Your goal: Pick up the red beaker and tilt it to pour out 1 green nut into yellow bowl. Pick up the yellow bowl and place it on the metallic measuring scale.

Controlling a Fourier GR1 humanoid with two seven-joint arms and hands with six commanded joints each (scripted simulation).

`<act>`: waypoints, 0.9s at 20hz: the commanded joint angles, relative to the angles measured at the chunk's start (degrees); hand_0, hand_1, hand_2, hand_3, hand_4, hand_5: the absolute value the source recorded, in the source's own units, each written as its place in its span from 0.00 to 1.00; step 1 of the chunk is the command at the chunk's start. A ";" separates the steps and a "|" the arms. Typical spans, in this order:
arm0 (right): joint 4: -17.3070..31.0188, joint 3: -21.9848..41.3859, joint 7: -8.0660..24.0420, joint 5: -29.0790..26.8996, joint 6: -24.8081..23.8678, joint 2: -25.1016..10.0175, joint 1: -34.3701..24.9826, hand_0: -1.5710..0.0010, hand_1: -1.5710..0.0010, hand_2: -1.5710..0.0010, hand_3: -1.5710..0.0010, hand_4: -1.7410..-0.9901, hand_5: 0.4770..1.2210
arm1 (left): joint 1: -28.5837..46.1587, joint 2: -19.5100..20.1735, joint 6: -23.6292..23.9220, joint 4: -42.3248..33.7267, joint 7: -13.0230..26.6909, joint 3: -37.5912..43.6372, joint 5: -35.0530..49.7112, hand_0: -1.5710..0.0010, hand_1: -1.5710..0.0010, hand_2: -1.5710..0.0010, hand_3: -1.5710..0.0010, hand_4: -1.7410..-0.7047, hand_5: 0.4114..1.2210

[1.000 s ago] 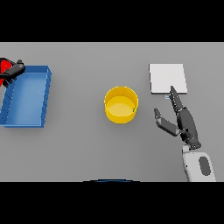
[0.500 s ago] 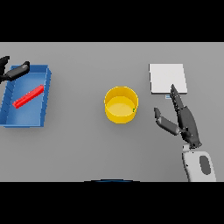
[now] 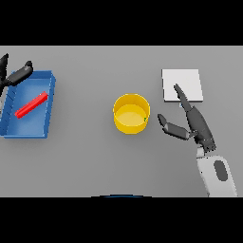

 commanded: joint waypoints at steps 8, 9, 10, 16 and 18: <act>4.58 11.88 -0.13 14.33 9.44 -8.94 -13.41 1.00 1.00 1.00 1.00 0.68 0.20 | 0.97 0.46 1.12 -1.80 -0.88 0.53 0.94 1.00 1.00 1.00 1.00 0.96 0.37; 5.42 13.11 -0.37 16.06 10.18 -9.85 -15.00 1.00 1.00 1.00 1.00 0.68 0.19 | 1.26 0.65 0.96 -1.93 -1.30 0.48 0.97 1.00 1.00 1.00 1.00 0.96 0.37; 5.79 14.17 -1.44 17.05 11.11 -10.69 -16.08 1.00 1.00 1.00 1.00 0.68 0.19 | 1.22 0.53 0.67 -1.49 -1.29 0.47 1.01 1.00 1.00 1.00 1.00 0.96 0.37; 10.17 20.53 -4.09 22.09 17.05 -12.74 -23.43 1.00 1.00 1.00 1.00 0.70 0.21 | 1.07 -0.49 0.74 0.13 -3.18 0.85 1.09 1.00 1.00 1.00 1.00 0.95 0.38; 10.63 22.17 -4.84 22.98 18.24 -12.60 -24.36 1.00 1.00 1.00 1.00 0.71 0.22 | 1.81 -0.22 1.11 -0.76 -3.40 1.28 1.84 1.00 1.00 1.00 1.00 0.94 0.38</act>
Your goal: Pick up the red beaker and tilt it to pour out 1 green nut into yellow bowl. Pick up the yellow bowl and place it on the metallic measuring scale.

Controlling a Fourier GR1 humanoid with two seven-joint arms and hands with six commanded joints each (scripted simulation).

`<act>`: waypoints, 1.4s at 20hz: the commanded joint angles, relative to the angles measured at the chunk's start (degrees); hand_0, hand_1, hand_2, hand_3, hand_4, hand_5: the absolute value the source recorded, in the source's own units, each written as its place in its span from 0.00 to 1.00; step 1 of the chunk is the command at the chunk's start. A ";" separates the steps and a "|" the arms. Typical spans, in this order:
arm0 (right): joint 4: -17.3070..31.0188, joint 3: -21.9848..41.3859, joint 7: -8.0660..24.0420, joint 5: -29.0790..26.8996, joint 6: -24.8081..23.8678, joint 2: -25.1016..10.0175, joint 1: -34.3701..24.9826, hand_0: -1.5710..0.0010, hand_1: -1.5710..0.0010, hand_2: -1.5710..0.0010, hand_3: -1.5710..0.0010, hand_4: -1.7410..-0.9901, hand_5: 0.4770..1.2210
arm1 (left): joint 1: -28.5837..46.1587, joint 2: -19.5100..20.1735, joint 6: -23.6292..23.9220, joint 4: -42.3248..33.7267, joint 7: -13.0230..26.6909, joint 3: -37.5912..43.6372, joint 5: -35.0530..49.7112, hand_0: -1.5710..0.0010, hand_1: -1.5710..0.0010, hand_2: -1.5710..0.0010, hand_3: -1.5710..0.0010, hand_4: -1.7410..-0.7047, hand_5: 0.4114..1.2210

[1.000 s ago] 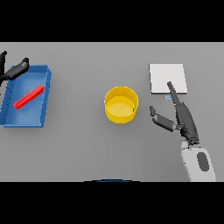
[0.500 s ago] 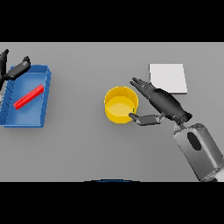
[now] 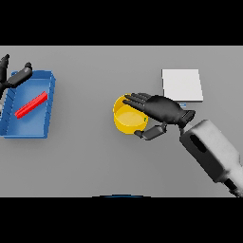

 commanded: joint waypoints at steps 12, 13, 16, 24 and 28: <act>10.65 6.05 -3.44 4.51 2.13 1.87 -5.69 1.00 1.00 1.00 1.00 0.63 0.27 | 0.01 -0.24 -0.54 0.64 -1.66 0.97 1.04 1.00 1.00 1.00 1.00 0.91 0.39; 10.88 6.62 -3.85 4.72 2.54 1.83 -5.48 1.00 1.00 1.00 1.00 0.62 0.28 | -0.44 -0.70 -0.67 1.62 -1.37 0.99 0.96 1.00 1.00 1.00 1.00 0.91 0.39; 12.70 6.68 -4.11 4.68 3.21 1.93 -6.57 1.00 1.00 1.00 1.00 0.62 0.30 | -0.65 -0.76 -1.17 1.92 -1.51 0.89 0.88 1.00 1.00 1.00 1.00 0.92 0.39; 15.98 6.73 -5.06 4.60 1.87 3.75 -7.24 1.00 0.99 0.95 0.92 0.54 0.43 | 0.94 0.42 0.83 -2.09 -0.41 0.12 0.56 1.00 1.00 1.00 1.00 0.91 0.40; 15.22 7.64 -6.00 5.18 1.98 3.27 -6.67 0.70 0.76 0.76 0.73 0.35 0.70 | 0.02 0.23 0.92 -1.88 0.58 0.30 0.55 1.00 1.00 1.00 1.00 0.92 0.39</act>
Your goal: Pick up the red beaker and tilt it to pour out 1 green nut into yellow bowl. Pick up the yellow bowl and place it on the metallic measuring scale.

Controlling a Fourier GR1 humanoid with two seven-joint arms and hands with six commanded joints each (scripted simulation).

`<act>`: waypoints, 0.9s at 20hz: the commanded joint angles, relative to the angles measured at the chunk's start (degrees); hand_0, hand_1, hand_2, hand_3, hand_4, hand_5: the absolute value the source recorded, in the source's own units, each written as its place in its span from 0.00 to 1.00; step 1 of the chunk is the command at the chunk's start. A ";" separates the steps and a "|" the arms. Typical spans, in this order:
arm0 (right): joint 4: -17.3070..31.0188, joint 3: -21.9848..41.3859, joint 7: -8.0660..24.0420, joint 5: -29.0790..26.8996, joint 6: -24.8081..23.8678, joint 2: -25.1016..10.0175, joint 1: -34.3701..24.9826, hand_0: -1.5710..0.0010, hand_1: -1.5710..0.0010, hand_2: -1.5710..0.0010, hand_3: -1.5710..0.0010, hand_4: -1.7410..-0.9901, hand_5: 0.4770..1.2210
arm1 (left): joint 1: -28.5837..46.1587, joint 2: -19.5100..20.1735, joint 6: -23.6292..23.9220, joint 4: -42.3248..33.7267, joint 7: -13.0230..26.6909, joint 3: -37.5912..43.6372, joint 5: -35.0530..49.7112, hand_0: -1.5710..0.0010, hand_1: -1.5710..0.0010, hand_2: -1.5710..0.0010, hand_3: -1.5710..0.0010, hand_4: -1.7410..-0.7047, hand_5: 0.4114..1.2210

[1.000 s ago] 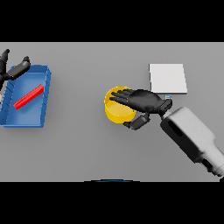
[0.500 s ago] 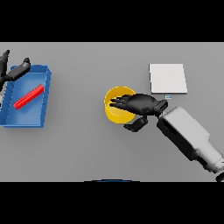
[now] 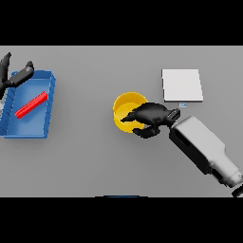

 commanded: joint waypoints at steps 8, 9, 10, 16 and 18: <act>-2.14 0.98 1.94 -0.34 1.36 -0.52 0.05 0.13 0.16 0.16 0.29 0.11 0.95 | 0.39 -0.28 -0.66 1.42 -1.60 0.26 0.16 1.00 1.00 1.00 1.00 0.92 0.40; -1.99 0.68 1.99 -0.59 1.61 -0.72 -0.26 0.11 0.13 0.13 0.28 0.09 0.96 | 0.25 -0.46 -0.83 1.95 -1.80 0.42 0.29 1.00 1.00 1.00 1.00 0.92 0.39; -2.24 0.19 2.62 -0.97 2.41 -1.16 -0.74 0.08 0.10 0.10 0.27 0.08 0.97 | 0.14 -1.02 -0.90 2.47 -1.89 0.31 0.27 1.00 1.00 1.00 1.00 0.92 0.39; -7.16 -2.48 3.96 -4.02 5.44 -4.17 -0.75 0.02 0.03 0.03 0.14 0.03 0.99 | 0.44 0.57 -0.97 0.79 -1.69 0.33 0.12 1.00 1.00 1.00 1.00 0.92 0.39; -9.65 -3.34 5.16 -4.95 6.66 -5.58 -1.36 0.01 0.02 0.02 0.16 0.03 0.99 | 0.65 0.26 -0.66 1.15 -1.94 0.15 -0.16 1.00 1.00 1.00 1.00 0.92 0.40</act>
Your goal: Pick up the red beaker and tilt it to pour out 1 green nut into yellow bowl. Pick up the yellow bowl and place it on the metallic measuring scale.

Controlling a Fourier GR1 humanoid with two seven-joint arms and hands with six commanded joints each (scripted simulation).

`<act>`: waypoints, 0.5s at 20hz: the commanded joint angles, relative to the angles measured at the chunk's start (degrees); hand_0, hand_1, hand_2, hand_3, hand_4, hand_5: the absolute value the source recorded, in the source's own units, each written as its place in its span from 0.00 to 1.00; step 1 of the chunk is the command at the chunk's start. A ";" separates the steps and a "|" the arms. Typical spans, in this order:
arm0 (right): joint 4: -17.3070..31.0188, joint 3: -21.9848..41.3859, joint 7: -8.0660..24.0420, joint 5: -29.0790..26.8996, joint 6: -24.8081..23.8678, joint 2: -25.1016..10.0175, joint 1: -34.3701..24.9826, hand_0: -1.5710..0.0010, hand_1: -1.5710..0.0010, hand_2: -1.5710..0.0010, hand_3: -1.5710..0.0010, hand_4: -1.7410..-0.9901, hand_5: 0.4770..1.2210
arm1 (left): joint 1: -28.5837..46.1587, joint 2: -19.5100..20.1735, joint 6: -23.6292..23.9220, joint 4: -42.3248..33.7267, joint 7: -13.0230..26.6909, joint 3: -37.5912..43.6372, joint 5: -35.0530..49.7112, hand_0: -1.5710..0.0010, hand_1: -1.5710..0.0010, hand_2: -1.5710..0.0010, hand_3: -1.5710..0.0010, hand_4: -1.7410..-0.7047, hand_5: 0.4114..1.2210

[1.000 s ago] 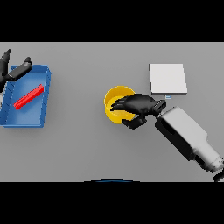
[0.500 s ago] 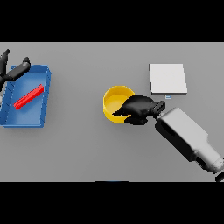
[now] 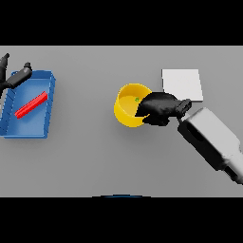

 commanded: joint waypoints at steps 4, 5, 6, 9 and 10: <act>0.15 -0.31 3.02 -1.15 1.45 0.38 -1.82 0.01 0.01 0.01 0.14 0.02 1.00 | -0.33 -0.18 0.50 -0.22 -1.20 0.61 0.30 1.00 1.00 1.00 1.00 0.91 0.40; 0.14 -0.75 3.05 -1.81 2.04 -0.21 -1.97 0.00 0.01 0.01 0.16 0.02 1.00 | -0.54 -0.03 0.40 0.18 -1.21 0.82 0.32 1.00 1.00 1.00 1.00 0.91 0.41; 0.41 -1.27 3.59 -1.79 1.90 -0.70 -2.64 0.00 0.01 0.00 0.18 0.02 1.00 | -0.22 0.07 0.29 0.50 -1.52 0.87 0.36 1.00 1.00 1.00 1.00 0.91 0.41; 0.85 -2.13 4.24 -1.17 0.46 -2.58 -3.56 0.05 0.02 0.00 0.17 0.02 1.00 | 0.21 0.79 0.29 -0.34 -0.88 0.51 0.05 1.00 1.00 1.00 1.00 0.92 0.42; 1.19 -2.69 4.63 -0.95 -0.35 -3.21 -3.60 0.04 0.01 0.00 0.16 0.02 1.00 | -0.60 0.59 0.00 -0.23 -0.28 0.53 0.03 1.00 1.00 1.00 1.00 0.92 0.42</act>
